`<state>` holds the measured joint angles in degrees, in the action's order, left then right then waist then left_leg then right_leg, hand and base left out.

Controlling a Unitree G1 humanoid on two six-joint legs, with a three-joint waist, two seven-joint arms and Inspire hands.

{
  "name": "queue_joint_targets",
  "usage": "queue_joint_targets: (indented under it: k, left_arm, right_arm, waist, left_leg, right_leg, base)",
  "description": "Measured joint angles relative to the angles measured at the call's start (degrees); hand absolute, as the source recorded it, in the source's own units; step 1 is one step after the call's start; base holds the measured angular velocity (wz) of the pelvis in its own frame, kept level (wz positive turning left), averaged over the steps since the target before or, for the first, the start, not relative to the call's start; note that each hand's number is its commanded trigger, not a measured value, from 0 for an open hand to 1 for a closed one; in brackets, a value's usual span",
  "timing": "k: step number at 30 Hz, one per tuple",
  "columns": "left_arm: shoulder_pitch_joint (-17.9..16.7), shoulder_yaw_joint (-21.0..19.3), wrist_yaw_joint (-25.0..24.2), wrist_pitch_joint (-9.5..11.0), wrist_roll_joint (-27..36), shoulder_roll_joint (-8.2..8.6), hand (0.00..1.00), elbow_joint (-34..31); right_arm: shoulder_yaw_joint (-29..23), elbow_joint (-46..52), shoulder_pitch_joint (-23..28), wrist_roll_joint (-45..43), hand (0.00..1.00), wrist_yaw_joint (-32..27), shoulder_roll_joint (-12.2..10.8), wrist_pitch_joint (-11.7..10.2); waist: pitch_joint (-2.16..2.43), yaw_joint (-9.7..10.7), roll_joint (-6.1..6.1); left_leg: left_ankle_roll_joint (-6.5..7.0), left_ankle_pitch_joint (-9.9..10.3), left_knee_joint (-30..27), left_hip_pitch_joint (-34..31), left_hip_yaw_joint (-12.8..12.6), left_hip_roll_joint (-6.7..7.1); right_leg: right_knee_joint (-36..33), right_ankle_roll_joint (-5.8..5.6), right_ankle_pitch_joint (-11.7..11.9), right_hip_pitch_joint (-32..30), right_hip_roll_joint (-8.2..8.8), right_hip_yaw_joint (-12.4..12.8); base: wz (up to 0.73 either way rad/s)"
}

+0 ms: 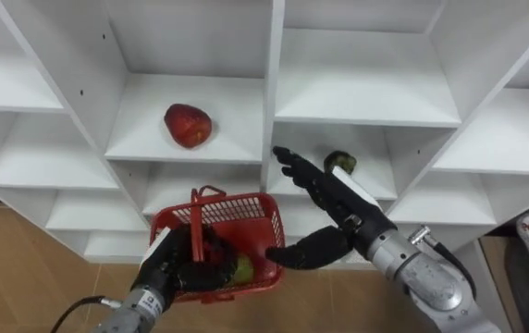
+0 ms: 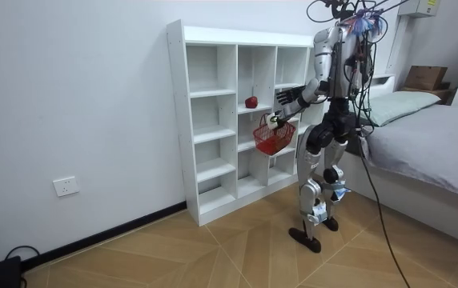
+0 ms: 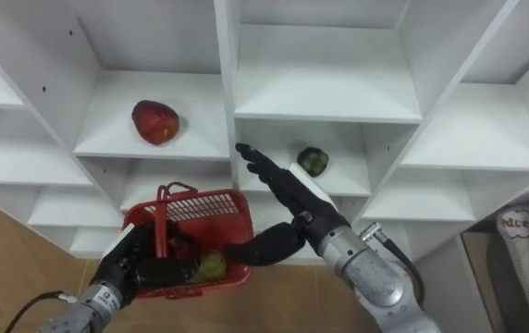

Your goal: Collect fruits from the closet

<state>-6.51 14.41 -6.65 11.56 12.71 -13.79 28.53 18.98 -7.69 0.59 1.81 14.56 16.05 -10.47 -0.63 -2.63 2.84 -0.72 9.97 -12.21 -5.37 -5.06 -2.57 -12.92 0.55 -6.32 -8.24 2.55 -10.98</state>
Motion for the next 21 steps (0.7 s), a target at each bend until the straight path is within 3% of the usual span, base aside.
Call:
queue_joint_targets:
  k: [9, 14, 21]
  left_arm:
    - [1.2, 0.1, 4.3, 0.3, 0.1, 0.61, 1.0, 2.0]
    - [2.2, 0.2, 6.0, 0.3, 0.1, 1.84, 1.0, 5.5]
    - [3.3, 0.3, 6.2, 0.4, 0.0, 2.99, 1.0, 8.9]
  right_arm:
    - [-0.1, 2.0, -4.4, 0.5, 0.0, -0.2, 0.2, -0.3]
    - [-0.1, 1.7, -5.9, 0.5, 0.0, -0.1, 0.2, -0.2]
    - [-0.2, 1.7, -7.6, 0.7, 0.0, 0.7, 0.0, 0.0]
  waist:
    - [-0.22, -1.0, 0.3]
    - [-0.83, -0.9, 1.13]
    - [-0.8, -1.1, 2.14]
  left_leg:
    - [0.01, 0.0, -0.6, -0.9, 0.6, 0.16]
    - [-0.01, 0.0, -0.8, -1.6, 1.5, 0.21]
    - [-0.22, -0.2, -1.3, -2.6, 2.2, 0.18]
  right_leg:
    - [-0.7, 0.0, 0.0, -0.7, 0.19, -0.2]
    - [-0.7, -0.01, -0.2, -0.5, 0.29, -0.9]
    - [-1.2, 0.25, -0.4, -1.3, 0.36, -1.9]
  base:
    - [0.02]
    - [0.08]
    - [0.06]
